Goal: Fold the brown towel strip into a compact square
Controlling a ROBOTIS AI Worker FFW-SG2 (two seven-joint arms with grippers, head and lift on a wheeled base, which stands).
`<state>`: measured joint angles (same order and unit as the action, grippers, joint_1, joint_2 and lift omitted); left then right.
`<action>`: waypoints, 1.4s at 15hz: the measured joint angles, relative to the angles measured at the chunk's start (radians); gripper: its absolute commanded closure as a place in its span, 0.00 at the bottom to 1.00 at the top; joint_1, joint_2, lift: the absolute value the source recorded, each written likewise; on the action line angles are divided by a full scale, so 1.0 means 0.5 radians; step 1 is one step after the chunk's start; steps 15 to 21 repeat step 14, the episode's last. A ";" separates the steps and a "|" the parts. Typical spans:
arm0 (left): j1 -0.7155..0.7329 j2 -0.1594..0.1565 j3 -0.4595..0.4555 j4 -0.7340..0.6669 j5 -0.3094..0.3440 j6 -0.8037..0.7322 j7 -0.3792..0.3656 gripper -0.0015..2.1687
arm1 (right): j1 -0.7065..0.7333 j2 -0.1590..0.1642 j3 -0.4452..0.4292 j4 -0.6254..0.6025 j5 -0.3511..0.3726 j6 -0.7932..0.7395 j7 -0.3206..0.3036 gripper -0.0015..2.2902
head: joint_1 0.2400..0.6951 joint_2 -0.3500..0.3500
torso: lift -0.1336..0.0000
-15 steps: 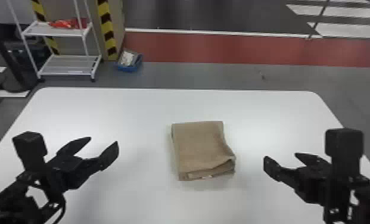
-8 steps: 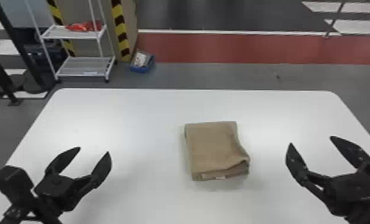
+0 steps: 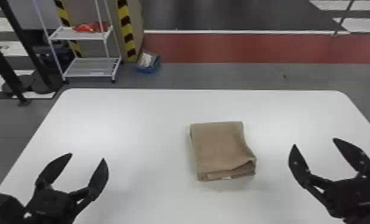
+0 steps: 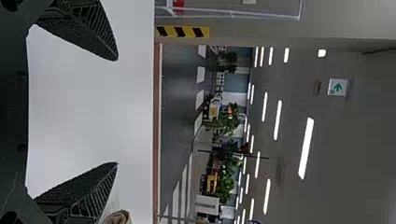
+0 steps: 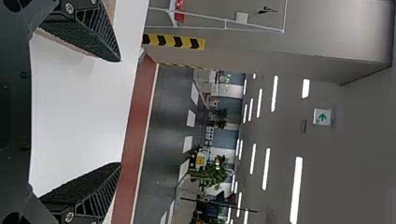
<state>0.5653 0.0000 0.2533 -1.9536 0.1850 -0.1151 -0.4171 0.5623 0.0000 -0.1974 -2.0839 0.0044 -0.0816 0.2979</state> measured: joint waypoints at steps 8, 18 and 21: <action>0.045 0.000 -0.071 -0.031 -0.023 -0.072 0.055 0.04 | -0.026 0.000 0.090 0.048 -0.019 0.094 -0.071 0.04 | 1.00 0.53 | 0.07; 0.083 0.000 -0.064 -0.083 -0.020 -0.074 0.055 0.04 | -0.026 0.000 0.134 0.046 -0.017 0.088 -0.071 0.04 | 1.00 0.55 | 0.07; 0.083 0.000 -0.064 -0.083 -0.020 -0.074 0.055 0.04 | -0.026 0.000 0.134 0.046 -0.017 0.088 -0.071 0.04 | 1.00 0.55 | 0.07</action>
